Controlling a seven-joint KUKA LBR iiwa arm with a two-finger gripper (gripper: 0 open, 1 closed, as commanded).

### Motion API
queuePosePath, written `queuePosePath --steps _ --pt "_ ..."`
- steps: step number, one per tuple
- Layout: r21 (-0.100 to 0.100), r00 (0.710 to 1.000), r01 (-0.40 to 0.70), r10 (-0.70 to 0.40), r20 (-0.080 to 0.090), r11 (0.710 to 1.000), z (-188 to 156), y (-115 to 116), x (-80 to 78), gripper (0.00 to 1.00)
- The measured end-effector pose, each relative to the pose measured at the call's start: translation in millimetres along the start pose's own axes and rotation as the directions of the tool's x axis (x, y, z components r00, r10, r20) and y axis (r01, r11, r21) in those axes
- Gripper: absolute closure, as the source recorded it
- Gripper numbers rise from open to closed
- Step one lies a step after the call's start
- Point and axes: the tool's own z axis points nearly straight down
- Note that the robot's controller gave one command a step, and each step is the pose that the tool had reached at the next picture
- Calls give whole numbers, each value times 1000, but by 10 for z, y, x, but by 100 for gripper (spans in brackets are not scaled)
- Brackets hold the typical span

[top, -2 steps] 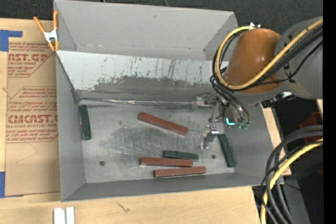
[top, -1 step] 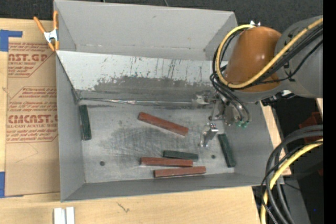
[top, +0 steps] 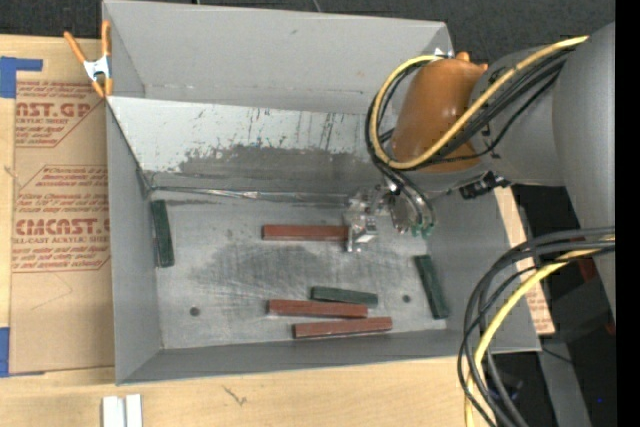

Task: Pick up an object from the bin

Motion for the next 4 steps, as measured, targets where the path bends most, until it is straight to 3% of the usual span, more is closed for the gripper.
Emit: queuePosePath --steps 1,2,3,4 --pt "0 1000 0 0 1 1000 0 0 -1 100" --pt "1 999 43 -43 6 999 -1390 -61 85 100" --pt "1 999 43 -43 6 999 -1388 -59 86 0" --pt "1 999 43 -43 6 999 -1388 -59 86 0"
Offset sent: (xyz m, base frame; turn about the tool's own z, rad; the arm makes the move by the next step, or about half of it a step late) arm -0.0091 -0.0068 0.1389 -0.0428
